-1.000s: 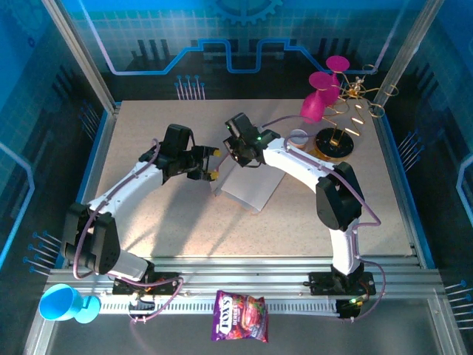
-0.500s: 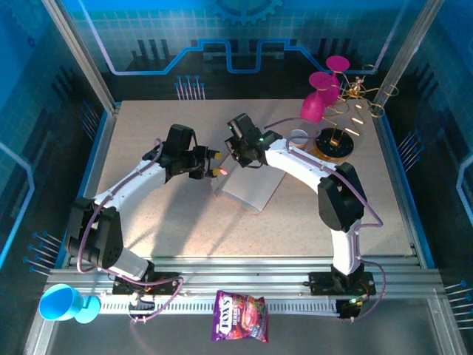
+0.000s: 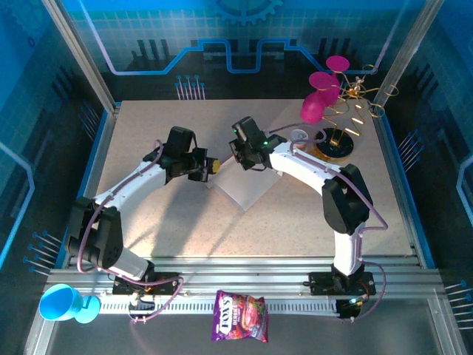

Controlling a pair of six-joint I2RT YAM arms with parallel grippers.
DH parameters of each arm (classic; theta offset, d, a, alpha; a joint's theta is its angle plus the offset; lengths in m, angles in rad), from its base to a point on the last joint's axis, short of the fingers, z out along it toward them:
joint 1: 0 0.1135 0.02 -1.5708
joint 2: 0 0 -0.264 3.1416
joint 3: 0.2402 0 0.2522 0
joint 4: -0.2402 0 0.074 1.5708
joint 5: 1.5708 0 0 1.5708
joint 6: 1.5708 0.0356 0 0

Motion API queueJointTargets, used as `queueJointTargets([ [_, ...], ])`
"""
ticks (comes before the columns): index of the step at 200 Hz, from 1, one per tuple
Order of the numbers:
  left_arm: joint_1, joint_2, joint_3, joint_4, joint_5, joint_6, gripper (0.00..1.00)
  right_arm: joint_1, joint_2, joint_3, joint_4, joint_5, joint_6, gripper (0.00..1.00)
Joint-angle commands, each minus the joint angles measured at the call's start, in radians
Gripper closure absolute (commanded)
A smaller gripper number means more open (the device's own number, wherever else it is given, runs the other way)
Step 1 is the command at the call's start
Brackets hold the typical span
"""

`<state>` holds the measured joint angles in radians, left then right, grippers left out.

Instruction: Fold the paper box

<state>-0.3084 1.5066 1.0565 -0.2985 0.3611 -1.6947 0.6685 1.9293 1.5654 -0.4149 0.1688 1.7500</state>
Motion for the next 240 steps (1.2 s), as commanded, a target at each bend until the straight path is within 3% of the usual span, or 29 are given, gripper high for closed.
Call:
queueJointTargets([
  [1,0.024,0.000,-0.020,0.032,-0.047,0.021,1.00,-0.002,-0.021,-0.035,-0.031,-0.057,0.038,1.00],
  [28,0.045,-0.003,-0.023,0.020,-0.035,0.021,1.00,-0.012,-0.016,-0.067,0.051,-0.077,0.027,1.00],
  [76,0.092,-0.031,-0.022,0.006,0.004,0.012,1.00,-0.036,-0.055,-0.090,0.098,-0.061,-0.084,0.48],
  [100,0.109,-0.050,-0.023,0.001,0.034,0.008,1.00,-0.044,-0.116,-0.162,0.150,-0.042,-0.107,0.35],
  [149,0.133,-0.094,-0.049,0.004,0.114,-0.036,1.00,-0.092,-0.221,-0.369,0.422,-0.059,-0.116,0.31],
  [179,0.142,-0.130,-0.100,0.053,0.174,-0.121,1.00,-0.114,-0.238,-0.454,0.626,-0.140,-0.100,0.42],
  [207,0.180,-0.143,-0.141,0.056,0.241,-0.129,1.00,-0.099,-0.280,-0.547,0.840,-0.126,-0.087,0.42],
  [240,0.249,-0.133,-0.189,0.077,0.280,-0.124,1.00,-0.061,-0.271,-0.566,0.931,-0.116,-0.077,0.39],
])
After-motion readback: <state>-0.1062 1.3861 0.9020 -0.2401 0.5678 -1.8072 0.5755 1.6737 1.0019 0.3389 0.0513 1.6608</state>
